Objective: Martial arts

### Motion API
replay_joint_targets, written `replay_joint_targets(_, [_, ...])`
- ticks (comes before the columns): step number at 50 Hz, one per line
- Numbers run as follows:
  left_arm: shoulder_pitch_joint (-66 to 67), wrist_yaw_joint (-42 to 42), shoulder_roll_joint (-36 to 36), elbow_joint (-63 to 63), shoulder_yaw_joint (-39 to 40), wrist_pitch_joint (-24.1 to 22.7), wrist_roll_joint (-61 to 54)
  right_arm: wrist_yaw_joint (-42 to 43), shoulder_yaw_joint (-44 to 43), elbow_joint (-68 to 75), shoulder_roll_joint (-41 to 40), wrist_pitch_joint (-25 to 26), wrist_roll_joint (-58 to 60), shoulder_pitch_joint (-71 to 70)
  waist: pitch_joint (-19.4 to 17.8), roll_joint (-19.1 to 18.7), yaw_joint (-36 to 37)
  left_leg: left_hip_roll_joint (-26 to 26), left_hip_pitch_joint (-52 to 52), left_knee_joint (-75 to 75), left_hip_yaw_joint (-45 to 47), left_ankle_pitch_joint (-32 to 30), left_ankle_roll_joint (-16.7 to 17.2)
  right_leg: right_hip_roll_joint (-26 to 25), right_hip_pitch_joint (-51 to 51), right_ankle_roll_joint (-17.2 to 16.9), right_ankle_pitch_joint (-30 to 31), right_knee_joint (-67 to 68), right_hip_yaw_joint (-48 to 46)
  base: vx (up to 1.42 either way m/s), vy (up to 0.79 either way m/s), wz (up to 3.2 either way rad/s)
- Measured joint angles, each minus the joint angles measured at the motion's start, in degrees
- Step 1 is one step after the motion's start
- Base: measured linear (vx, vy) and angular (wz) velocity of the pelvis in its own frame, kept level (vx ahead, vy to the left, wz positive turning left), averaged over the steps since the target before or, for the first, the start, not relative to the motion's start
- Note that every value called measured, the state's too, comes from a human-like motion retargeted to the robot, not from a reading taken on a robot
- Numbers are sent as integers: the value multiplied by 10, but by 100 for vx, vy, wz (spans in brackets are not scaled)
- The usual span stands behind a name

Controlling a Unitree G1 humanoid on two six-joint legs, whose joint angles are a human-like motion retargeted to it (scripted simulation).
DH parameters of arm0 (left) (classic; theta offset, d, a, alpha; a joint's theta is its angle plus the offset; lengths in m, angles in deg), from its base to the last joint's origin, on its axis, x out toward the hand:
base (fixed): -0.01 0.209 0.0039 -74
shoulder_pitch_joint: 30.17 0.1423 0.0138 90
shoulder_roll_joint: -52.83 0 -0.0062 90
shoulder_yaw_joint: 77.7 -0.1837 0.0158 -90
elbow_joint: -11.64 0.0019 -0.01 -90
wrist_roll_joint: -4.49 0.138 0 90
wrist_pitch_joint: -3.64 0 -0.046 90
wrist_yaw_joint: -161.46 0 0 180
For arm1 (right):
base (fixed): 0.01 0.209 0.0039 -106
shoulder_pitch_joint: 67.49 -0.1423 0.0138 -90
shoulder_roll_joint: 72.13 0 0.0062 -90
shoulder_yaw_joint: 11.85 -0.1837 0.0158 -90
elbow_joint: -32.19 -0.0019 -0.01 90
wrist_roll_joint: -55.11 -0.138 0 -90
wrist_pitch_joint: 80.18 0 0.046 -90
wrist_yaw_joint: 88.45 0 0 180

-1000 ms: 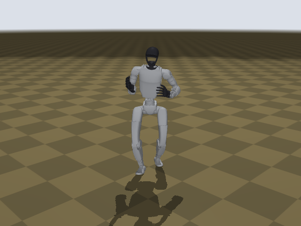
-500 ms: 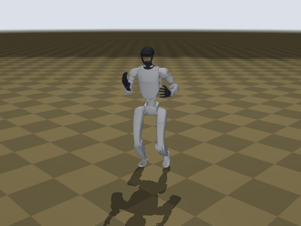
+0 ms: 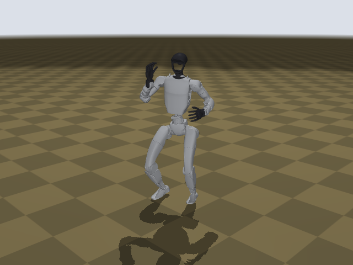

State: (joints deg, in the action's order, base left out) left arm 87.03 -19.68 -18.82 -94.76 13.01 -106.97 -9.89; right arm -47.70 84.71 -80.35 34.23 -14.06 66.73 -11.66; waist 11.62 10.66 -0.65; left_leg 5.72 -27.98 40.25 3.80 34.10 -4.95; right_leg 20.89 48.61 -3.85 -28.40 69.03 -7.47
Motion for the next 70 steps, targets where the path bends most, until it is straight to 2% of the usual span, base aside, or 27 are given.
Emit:
replay_joint_targets(4, [101,18,30,37,22,-3,-21,31,-10,136,123,32,-10,-65,22,-10,26,-29,49,-33,-2,22,3,-40,12,-26,22,-161,37,41,-8,-32])
replay_joint_targets(8, [125,15,30,42,37,-5,-20,24,-12,217,158,55,-34,-74,41,-6,45,-34,64,22,-4,90,-4,-45,26,-26,19,-139,76,34,-17,-24])
replay_joint_targets(10, [99,8,21,34,36,-5,-18,8,0,218,146,50,-45,-66,46,-10,52,-38,73,53,-8,111,-1,-58,28,-12,-11,-109,86,35,-23,-81])
replay_joint_targets(12, [27,-10,6,30,20,0,-7,-26,6,162,121,41,-57,-39,28,-38,61,-60,105,65,-29,96,15,-96,-5,0,-25,-114,81,35,-24,-135])
replay_joint_targets(15, [-93,-38,-10,8,-20,-3,30,-79,22,33,57,19,-90,44,22,-79,40,-97,119,90,-28,84,26,-142,-28,7,-33,-132,86,31,-19,-142])
replay_joint_targets(20, [-414,-80,29,5,-142,-5,132,-221,75,-106,-26,-13,-229,217,26,-168,-64,-146,139,108,-41,63,53,-240,-49,7,-24,-186,105,26,-10,-206])
replay_joint_targets(25, [-759,-85,103,166,-294,25,144,-345,62,-121,34,1,-322,337,5,-251,-173,-156,179,91,-86,22,105,-334,-59,-10,-3,-230,129,23,-1,-240])
replay_joint_targets(28, [-847,-53,111,240,-350,36,99,-357,22,-131,69,14,-320,337,-7,-273,-206,-141,194,79,-128,-6,147,-368,-57,-27,11,-246,137,19,5,-184])
replay_joint_targets(31, [-843,-39,81,210,-344,29,55,-307,-10,-153,64,17,-287,268,-12,-269,-204,-121,200,88,-169,-29,187,-383,-53,-42,14,-239,142,13,10,-130])
replay_joint_targets(33, [-812,-44,48,143,-314,17,28,-253,-16,-167,47,19,-254,191,-13,-255,-192,-105,201,99,-181,-37,198,-379,-47,-49,6,-219,143,8,16,-74])
replay_joint_targets(36, [-754,-58,4,27,-264,2,-3,-186,-3,-187,19,23,-218,80,-15,-227,-165,-99,194,120,-191,-17,195,-363,-33,-50,-16,-173,141,3,16,-33])
replay_joint_targets(40, [-693,-71,-26,-103,-211,-1,-36,-152,40,-208,-3,27,-210,-14,-22,-194,-141,-149,160,136,-144,53,130,-314,-20,-54,-48,-117,138,-1,19,34])
replay_joint_targets(45, [-637,-81,-37,-182,-171,6,-90,-153,63,-230,-9,29,-228,-17,-34,-168,-130,-135,149,109,-135,85,105,-255,-19,-74,-58,-100,137,-4,23,32])
replay_joint_targets(48, [-591,-85,-53,-189,-155,8,-117,-143,37,-226,-4,32,-209,16,-36,-148,-113,-116,140,106,-149,114,87,-226,-13,-82,-59,-85,132,-11,19,13])
replay_joint_targets(52, [-465,-70,-91,-144,-120,17,-141,-92,-45,-144,26,58,-111,63,-25,-95,-79,-66,132,101,-150,145,47,-145,4,-83,-57,-44,114,-14,15,20])
replay_joint_targets(55, [-318,-28,-122,-59,-99,32,-166,-35,-110,24,87,98,-26,68,-15,-58,-29,-37,137,101,-140,159,19,-65,6,-57,-47,-22,67,-13,10,-28])
replay_joint_targets(57, [-225,1,-127,0,-94,45,-177,-15,-114,181,152,127,-7,24,-10,-42,1,-25,145,96,-131,159,7,-35,-1,-46,-49,-26,51,-11,7,-44])
replay_joint_targets(60, [-113,34,-111,63,-90,55,-181,-27,-34,409,256,154,-18,-119,-8,-36,36,-22,153,93,-112,154,2,-31,-19,-46,-57,-58,50,-7,4,-60])
replay_joint_targets(64, [-29,70,-86,89,-92,60,-198,-92,165,595,321,172,-47,-359,-2,-58,65,-36,157,92,-81,135,20,-70,-35,-49,-57,-121,66,-2,2,-96])
replay_joint_targets(67, [-24,75,-90,85,-99,61,-203,-115,273,630,321,174,-64,-482,-1,-85,72,-46,154,96,-60,126,33,-105,-32,-52,-50,-152,84,3,1,-123])
replay_joint_targets(70, [-78,60,-101,74,-117,60,-187,-114,316,581,310,165,-71,-524,-8,-114,64,-52,153,104,-44,121,44,-142,-21,-58,-44,-166,105,5,1,-145])
